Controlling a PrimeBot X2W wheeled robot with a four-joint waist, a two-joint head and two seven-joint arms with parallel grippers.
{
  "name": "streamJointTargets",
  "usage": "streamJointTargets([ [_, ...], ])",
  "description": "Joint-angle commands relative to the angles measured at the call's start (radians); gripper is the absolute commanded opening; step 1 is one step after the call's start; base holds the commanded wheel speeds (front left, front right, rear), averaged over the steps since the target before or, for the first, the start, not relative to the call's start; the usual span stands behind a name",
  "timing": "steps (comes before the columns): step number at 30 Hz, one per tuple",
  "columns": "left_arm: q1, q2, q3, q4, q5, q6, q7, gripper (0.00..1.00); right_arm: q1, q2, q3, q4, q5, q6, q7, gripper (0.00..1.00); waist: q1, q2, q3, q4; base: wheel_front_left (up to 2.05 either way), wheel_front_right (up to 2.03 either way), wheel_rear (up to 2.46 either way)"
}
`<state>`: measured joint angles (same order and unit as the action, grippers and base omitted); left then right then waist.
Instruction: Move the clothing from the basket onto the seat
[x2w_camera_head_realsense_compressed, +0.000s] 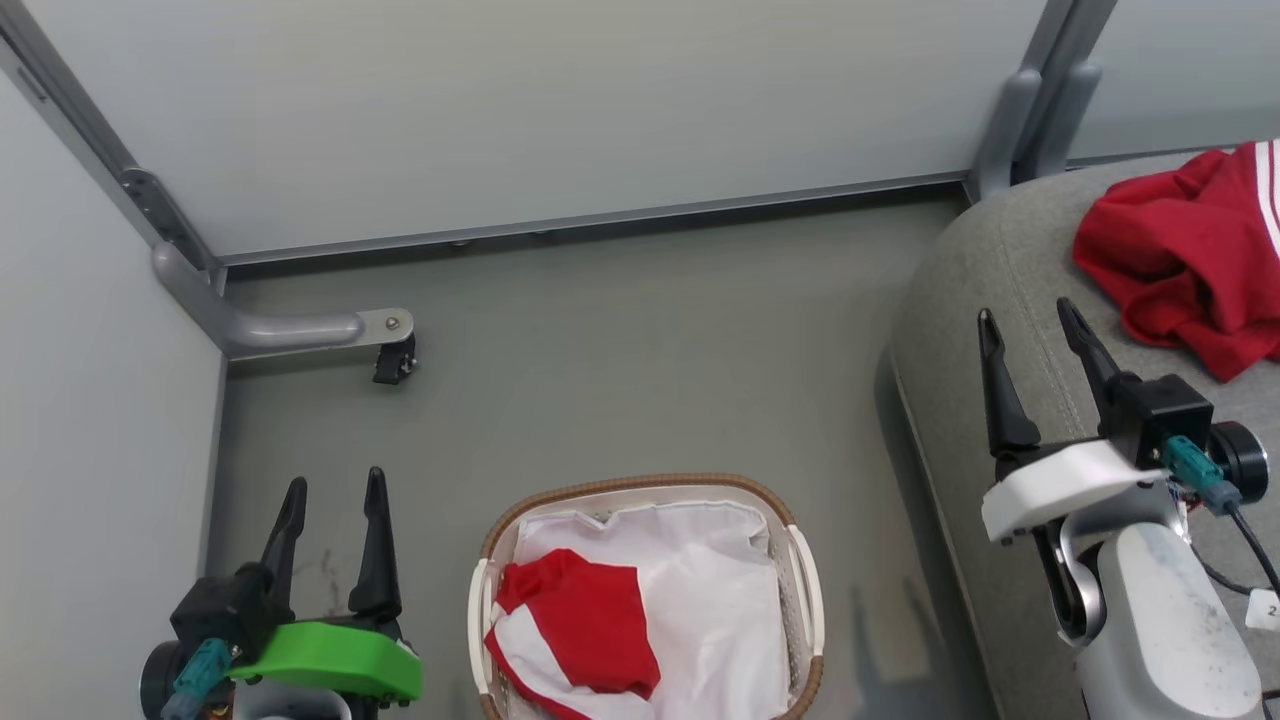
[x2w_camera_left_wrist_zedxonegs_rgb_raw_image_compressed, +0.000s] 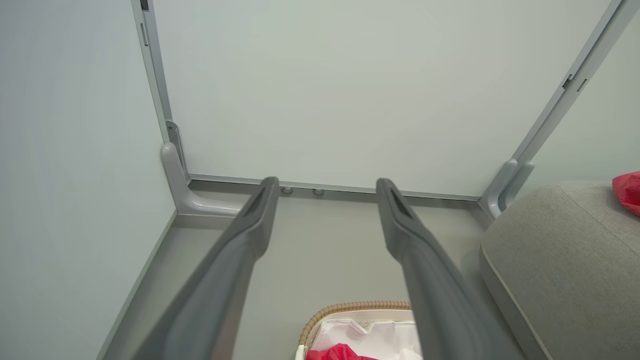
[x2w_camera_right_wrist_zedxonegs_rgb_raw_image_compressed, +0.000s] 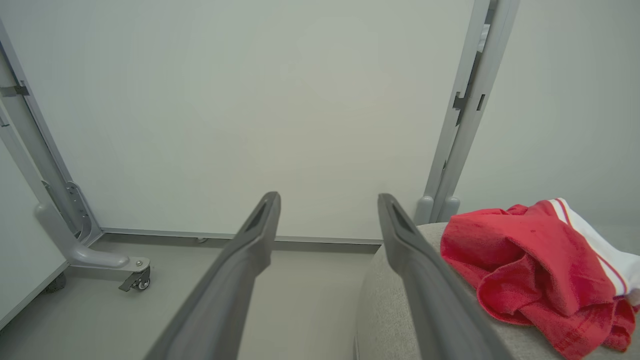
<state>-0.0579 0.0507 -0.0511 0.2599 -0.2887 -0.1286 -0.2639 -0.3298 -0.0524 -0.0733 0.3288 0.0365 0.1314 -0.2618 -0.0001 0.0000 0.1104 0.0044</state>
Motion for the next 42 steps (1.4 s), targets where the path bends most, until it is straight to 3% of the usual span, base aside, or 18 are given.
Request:
streamJointTargets([
  [1,0.024,0.0,0.008,0.001,-0.004,0.003,-0.001,1.0,0.033,-0.003,-0.004,-0.014,0.017,-0.001,-0.005,1.0,0.0001,0.0,-0.032,0.033,0.0,0.0,0.0],
  [9,0.069,0.0,0.009,0.009,-0.019,0.002,-0.001,1.0,0.17,0.0,0.03,-0.068,0.151,-0.001,-0.005,1.0,0.0001,0.0,-0.06,0.046,0.0,0.0,0.0],
  [42,0.075,0.0,-0.019,0.003,-0.015,0.002,-0.001,1.0,0.224,0.0,0.051,-0.063,0.159,-0.001,-0.005,1.0,0.0001,0.0,-0.061,0.035,0.0,0.0,0.0],
])
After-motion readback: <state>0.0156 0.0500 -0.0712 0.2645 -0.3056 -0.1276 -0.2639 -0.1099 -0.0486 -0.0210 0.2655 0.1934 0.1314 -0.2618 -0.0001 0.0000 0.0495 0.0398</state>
